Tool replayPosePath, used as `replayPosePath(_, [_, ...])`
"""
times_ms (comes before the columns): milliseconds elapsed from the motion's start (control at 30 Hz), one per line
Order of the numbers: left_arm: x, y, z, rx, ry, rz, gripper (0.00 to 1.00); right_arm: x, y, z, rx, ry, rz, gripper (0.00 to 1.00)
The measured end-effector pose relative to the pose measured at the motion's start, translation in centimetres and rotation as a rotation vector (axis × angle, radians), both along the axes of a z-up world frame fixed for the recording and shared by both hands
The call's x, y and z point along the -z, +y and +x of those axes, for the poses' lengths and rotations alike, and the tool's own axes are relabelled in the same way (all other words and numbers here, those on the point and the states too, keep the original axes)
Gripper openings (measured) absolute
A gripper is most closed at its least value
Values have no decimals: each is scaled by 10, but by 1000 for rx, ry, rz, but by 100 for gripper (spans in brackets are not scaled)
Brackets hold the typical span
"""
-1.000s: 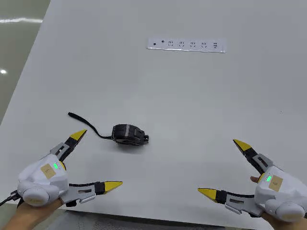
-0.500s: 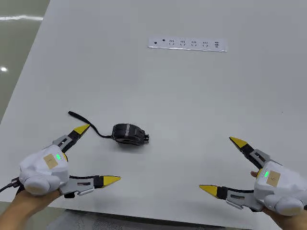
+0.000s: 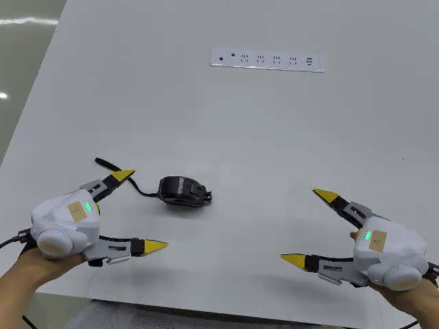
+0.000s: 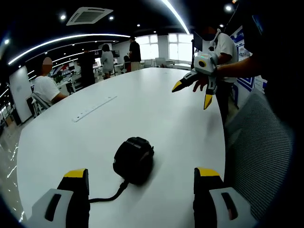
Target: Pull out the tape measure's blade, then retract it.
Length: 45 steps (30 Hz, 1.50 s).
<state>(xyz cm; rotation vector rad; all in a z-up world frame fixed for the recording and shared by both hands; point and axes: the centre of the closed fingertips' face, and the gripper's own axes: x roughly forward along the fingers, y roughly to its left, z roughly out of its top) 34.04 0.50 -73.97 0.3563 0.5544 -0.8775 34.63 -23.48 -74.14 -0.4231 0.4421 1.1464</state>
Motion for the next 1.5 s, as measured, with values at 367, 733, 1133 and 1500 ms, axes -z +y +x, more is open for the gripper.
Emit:
replayPosePath(367, [9, 0, 8, 70, 37, 52, 76, 6, 21, 6, -103, -13, -20, 69])
replayPosePath(733, [17, -5, 14, 131, 77, 92, 66, 12, 45, 11, -180, -18, -28, 59])
replayPosePath(1133, [36, -7, 23, 204, 121, 163, 54, 25, 73, 13, -271, -21, -52, 48])
replayPosePath(1500, [48, -7, 34, 273, 173, 218, 41, 40, 93, 20, -303, -14, -66, 37])
